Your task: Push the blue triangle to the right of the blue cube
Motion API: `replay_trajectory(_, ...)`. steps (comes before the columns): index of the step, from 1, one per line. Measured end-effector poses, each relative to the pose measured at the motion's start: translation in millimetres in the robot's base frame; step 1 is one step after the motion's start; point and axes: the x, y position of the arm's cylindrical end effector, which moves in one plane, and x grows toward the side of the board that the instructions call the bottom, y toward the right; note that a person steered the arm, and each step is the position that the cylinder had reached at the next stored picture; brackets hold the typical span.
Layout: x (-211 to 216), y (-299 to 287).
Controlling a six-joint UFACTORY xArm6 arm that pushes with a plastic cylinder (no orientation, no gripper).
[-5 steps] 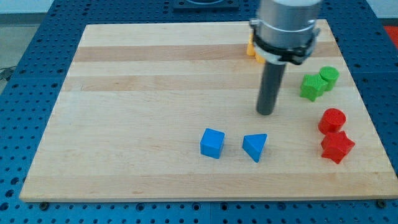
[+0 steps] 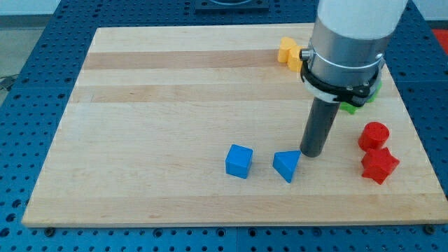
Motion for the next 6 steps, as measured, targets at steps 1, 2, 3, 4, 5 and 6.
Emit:
replay_trajectory(1, 4, 0)
replay_trajectory(2, 10, 0)
replay_trajectory(3, 17, 0)
replay_trajectory(4, 19, -1)
replay_trajectory(5, 19, -15)
replay_trajectory(6, 19, -30)
